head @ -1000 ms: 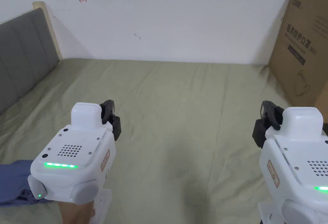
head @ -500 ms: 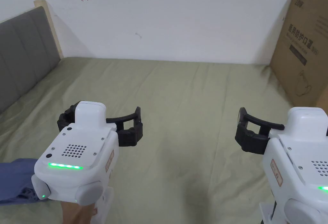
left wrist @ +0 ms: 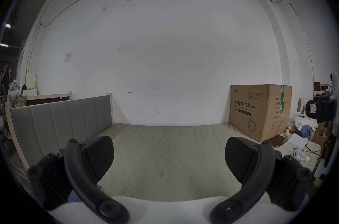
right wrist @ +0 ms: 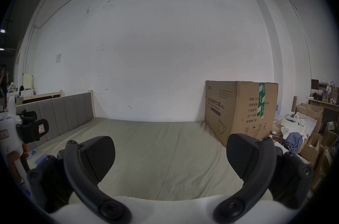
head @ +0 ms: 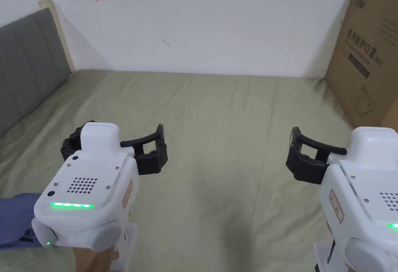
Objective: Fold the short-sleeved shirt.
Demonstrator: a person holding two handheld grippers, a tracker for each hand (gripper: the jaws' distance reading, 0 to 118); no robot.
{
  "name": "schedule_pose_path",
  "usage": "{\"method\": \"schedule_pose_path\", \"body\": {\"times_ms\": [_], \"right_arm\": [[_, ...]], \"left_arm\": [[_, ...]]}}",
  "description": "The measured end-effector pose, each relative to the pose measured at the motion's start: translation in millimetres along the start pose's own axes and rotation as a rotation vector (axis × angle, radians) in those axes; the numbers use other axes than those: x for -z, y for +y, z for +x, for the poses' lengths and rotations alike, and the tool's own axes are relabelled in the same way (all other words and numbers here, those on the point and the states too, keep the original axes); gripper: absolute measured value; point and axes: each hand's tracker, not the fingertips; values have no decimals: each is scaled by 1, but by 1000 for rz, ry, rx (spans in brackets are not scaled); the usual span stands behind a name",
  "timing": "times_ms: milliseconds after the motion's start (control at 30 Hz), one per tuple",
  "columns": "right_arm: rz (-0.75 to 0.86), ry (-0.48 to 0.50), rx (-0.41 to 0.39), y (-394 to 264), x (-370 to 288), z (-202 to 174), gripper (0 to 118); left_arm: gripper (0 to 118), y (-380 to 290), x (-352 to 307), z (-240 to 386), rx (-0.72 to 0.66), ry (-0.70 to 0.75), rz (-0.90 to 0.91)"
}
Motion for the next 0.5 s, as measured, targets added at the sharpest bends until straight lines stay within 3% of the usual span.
{"method": "schedule_pose_path", "body": {"times_ms": [500], "right_arm": [[3,-2,7,1,-2,-2,118]], "left_arm": [[118,2,-1,0,-1,0,-2]]}}
